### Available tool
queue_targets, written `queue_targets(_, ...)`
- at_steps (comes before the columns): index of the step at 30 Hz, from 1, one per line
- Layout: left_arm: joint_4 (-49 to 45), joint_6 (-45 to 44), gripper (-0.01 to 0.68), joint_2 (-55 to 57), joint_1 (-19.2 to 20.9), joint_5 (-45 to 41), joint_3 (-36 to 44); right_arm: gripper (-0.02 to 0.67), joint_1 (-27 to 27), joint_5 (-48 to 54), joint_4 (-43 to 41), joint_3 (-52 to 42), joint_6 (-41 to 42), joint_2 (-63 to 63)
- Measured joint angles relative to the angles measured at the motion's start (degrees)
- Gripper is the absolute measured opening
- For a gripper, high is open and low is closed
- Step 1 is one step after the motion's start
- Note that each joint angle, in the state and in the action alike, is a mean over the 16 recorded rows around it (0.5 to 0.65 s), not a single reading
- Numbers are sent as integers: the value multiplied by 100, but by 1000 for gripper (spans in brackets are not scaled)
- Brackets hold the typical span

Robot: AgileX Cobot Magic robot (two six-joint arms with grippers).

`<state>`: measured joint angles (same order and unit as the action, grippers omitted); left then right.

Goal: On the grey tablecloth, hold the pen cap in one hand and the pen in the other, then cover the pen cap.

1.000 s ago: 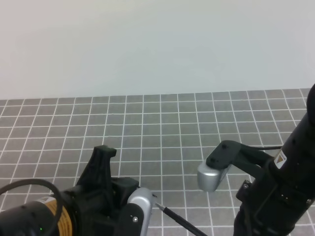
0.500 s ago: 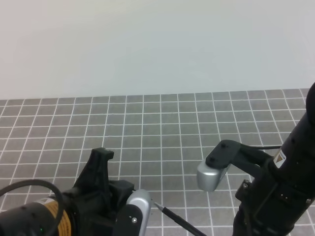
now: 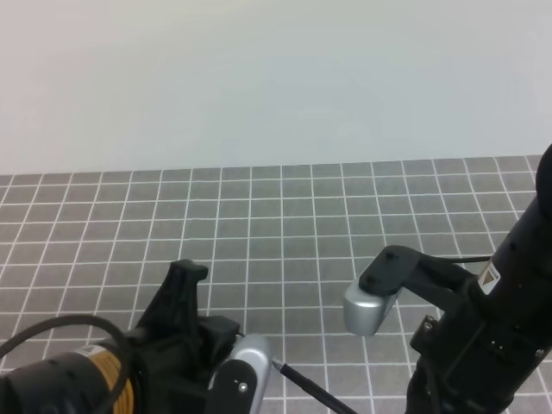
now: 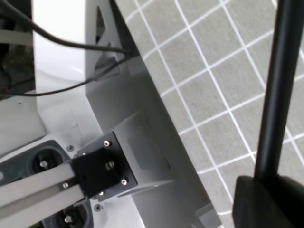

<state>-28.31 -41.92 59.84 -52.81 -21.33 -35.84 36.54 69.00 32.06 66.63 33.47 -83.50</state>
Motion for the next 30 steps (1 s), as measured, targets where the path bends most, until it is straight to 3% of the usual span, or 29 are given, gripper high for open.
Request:
queue_targets(19,-160,224,70,-145,0,-11,0,64,0,0,-166,0,-41,0)
queue_targets(30,296,218,70,-548,0,-255,0,64,0,0,-239,0,-24,17)
